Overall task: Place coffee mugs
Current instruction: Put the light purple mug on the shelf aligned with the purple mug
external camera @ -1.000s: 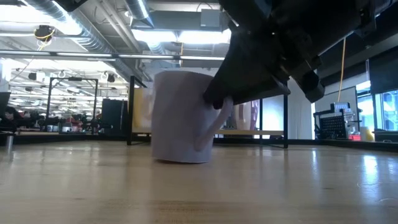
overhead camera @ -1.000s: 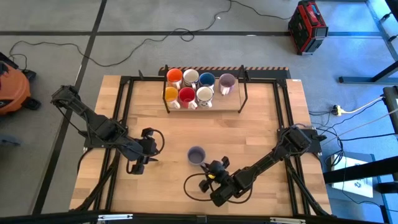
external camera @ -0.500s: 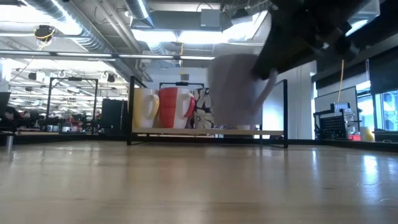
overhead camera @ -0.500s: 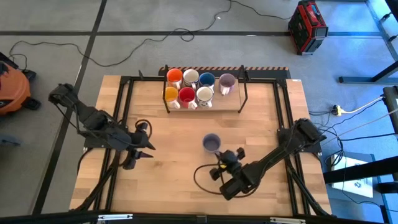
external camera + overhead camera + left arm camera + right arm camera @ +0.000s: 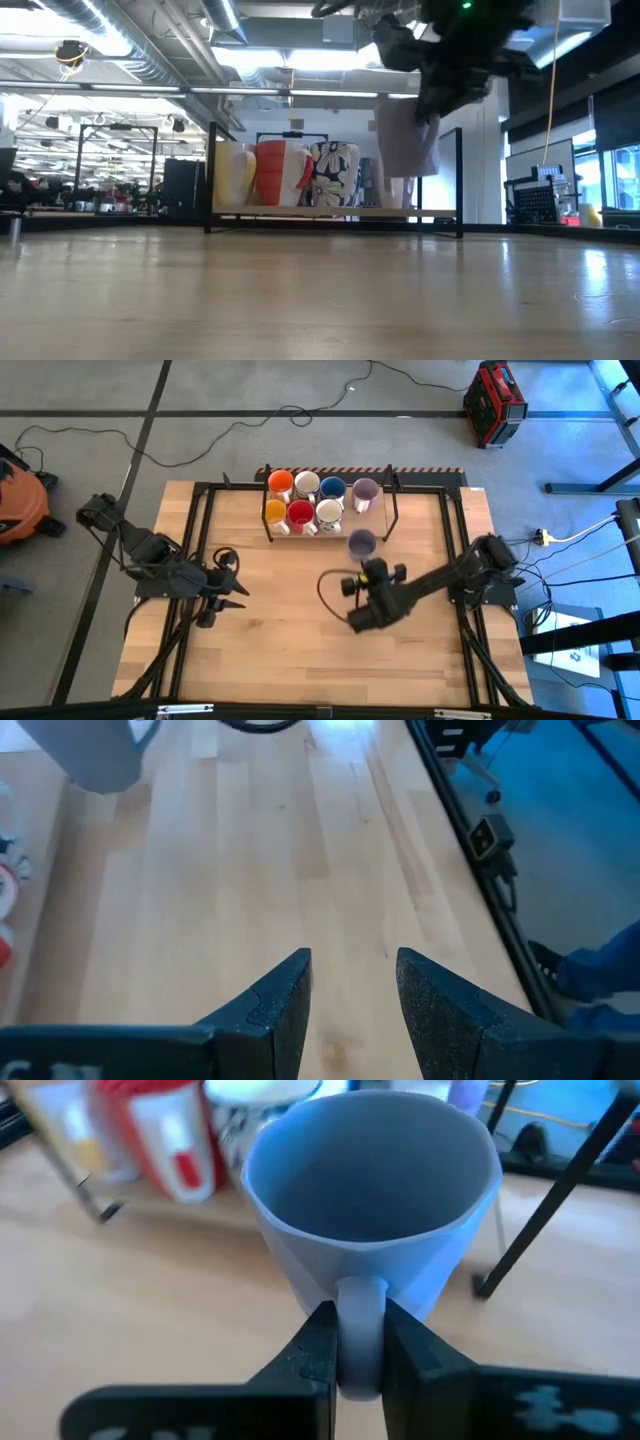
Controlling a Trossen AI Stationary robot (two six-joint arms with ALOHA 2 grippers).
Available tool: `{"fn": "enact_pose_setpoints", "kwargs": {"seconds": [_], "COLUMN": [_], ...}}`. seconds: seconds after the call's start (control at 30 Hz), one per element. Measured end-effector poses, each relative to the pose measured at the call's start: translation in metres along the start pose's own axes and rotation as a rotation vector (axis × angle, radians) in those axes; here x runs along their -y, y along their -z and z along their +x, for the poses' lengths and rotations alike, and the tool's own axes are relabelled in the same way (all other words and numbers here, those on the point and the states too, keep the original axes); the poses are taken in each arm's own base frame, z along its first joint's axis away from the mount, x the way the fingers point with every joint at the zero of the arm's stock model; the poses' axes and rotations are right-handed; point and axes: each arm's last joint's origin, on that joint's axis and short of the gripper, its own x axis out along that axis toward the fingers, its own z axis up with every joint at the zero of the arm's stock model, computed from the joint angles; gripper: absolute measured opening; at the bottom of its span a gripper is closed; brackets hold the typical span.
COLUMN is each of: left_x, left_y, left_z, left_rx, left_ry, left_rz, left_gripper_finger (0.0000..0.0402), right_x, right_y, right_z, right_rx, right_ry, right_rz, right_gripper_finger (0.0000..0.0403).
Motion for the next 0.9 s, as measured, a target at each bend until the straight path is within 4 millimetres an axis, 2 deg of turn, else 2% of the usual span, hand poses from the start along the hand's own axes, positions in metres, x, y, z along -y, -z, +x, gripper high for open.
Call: {"fn": "enact_pose_setpoints", "kwargs": {"seconds": [0.13,0.27,0.47,0.9], "left_x": [-0.005,-0.008,-0.010,-0.011], "left_y": [-0.001,-0.002,-0.003,-0.003], "left_z": [0.001,0.002,0.002,0.002], "left_rx": [0.003,0.004,0.005,0.018], "left_ry": [-0.024,-0.040,-0.049,-0.098], "left_rz": [-0.011,-0.006,-0.007,0.019], "left_gripper_finger": [0.0143,0.0143,0.0143,0.0143], "right_x": [0.005,0.017,0.030,0.039], "right_y": [-0.024,-0.035,-0.034,-0.040], "right_z": [0.016,0.030,0.050,0.097], "right_rx": [0.016,0.016,-0.028,-0.036], "right_ry": [0.053,0.080,0.055,0.074], "right_rz": [0.014,0.045,0.087,0.104], "right_gripper_finger": [0.0026,0.0026,0.0025,0.0025]}}
